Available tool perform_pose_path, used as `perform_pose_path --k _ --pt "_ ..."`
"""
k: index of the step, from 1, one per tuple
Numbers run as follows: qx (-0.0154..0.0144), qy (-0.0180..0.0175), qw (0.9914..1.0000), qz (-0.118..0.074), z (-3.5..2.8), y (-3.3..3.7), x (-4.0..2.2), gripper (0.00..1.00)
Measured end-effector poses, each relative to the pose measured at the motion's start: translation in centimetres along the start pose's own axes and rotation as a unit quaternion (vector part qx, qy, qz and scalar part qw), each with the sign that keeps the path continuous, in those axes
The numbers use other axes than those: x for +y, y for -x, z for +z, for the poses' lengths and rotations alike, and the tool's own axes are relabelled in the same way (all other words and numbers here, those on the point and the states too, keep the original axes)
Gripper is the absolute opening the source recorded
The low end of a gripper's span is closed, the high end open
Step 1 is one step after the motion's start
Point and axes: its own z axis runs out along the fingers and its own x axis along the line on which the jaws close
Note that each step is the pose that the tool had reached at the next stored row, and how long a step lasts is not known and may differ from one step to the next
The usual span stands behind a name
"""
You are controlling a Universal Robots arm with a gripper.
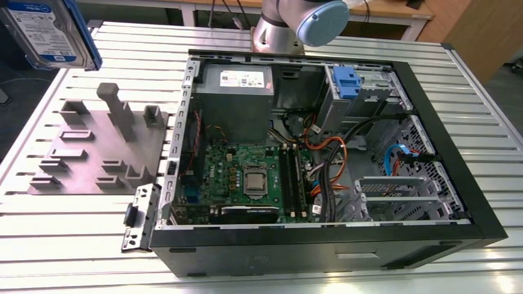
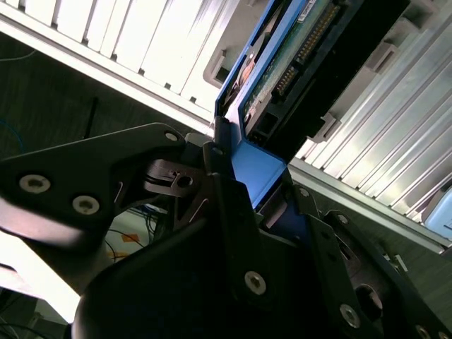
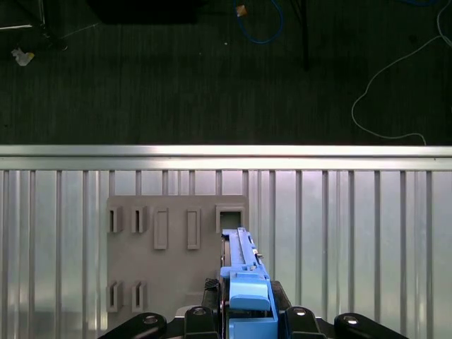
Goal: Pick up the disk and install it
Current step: 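Pick up the disk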
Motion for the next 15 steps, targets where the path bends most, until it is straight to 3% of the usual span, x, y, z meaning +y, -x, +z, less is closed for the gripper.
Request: perform_pose_path --k 15 --pt "0.0000 0.0000 1.00000 0.000 -0.41 0.01 0.00 0.37"
